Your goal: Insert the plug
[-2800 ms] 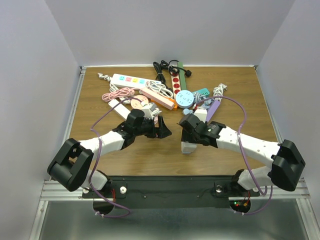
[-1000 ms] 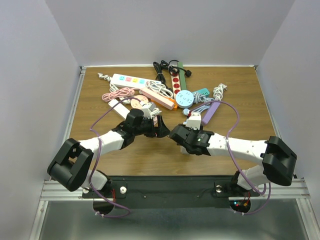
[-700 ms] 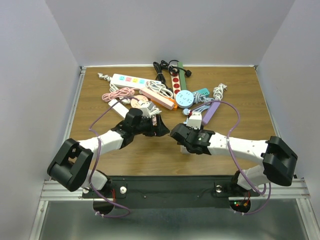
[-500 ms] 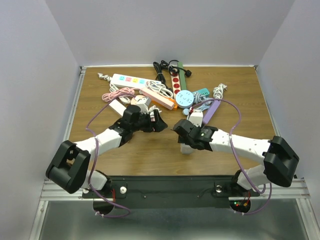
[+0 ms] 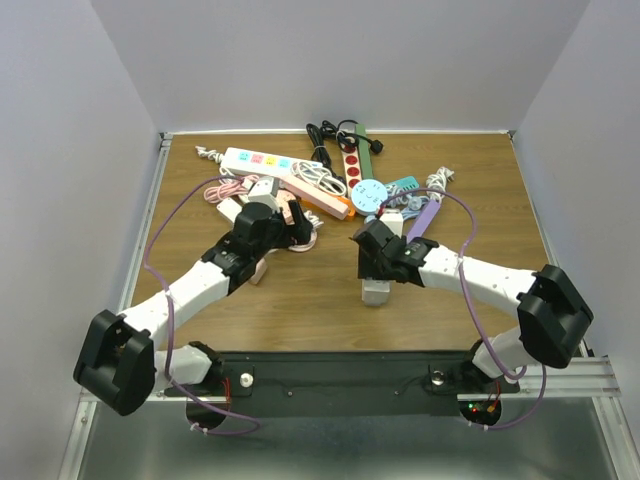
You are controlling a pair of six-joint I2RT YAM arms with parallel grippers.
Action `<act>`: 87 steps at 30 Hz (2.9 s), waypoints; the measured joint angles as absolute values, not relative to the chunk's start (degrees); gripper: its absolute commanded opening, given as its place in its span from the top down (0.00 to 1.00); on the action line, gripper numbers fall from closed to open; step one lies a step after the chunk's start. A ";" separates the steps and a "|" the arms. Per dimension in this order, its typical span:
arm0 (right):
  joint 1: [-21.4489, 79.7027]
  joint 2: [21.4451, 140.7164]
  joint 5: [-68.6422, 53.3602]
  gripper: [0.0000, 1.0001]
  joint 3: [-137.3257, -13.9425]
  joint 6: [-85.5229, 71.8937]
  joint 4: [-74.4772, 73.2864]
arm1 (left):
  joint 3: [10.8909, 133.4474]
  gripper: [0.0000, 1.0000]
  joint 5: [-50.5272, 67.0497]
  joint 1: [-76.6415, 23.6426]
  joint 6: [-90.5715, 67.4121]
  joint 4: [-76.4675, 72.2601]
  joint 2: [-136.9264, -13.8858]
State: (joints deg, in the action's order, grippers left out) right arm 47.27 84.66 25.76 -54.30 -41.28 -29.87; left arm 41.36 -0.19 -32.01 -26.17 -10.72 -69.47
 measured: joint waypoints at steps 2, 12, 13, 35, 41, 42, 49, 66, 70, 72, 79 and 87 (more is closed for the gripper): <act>47.00 84.75 25.52 1.00 -54.35 -40.38 -29.50 | 40.49 0.02 -5.08 -32.01 -26.65 -8.91 -67.46; 44.73 81.82 21.71 0.31 -52.71 -37.30 -28.03 | 32.75 0.01 -21.32 -31.77 -33.45 2.37 -57.93; 44.47 81.41 21.54 0.28 -52.40 -36.93 -27.75 | 32.64 0.01 -22.41 -31.77 -34.37 3.60 -57.54; 39.81 70.50 25.04 0.00 -51.48 -27.51 -23.49 | 29.63 0.01 -30.48 -31.77 -40.75 8.27 -61.08; 39.81 70.08 25.04 0.00 -51.55 -27.00 -23.44 | 29.58 0.01 -30.50 -31.77 -40.99 7.60 -63.64; 39.81 70.08 25.02 0.00 -51.57 -26.94 -23.44 | 29.58 0.01 -30.50 -31.77 -40.99 7.49 -63.64; 39.81 70.08 24.75 0.00 -51.59 -26.74 -22.65 | 29.58 0.01 -30.04 -31.77 -39.77 4.99 -64.42; 39.81 69.78 24.60 0.00 -51.59 -26.79 -22.22 | 25.87 0.03 -14.92 -34.96 -39.07 1.65 -66.59; 39.81 69.78 24.60 0.00 -51.59 -26.81 -22.20 | 25.93 0.04 -13.32 -36.64 -39.51 0.38 -66.50; 39.81 69.78 24.60 0.00 -51.57 -26.81 -22.17 | 26.72 0.03 -13.78 -36.84 -39.48 1.50 -66.48; 39.81 69.78 24.60 0.00 -51.59 -26.89 -22.04 | 34.48 0.02 -21.58 -36.91 -39.77 12.05 -62.57; 39.81 69.69 24.60 0.00 -51.59 -27.00 -21.98 | 36.67 0.01 -27.40 -36.25 -39.77 16.05 -61.58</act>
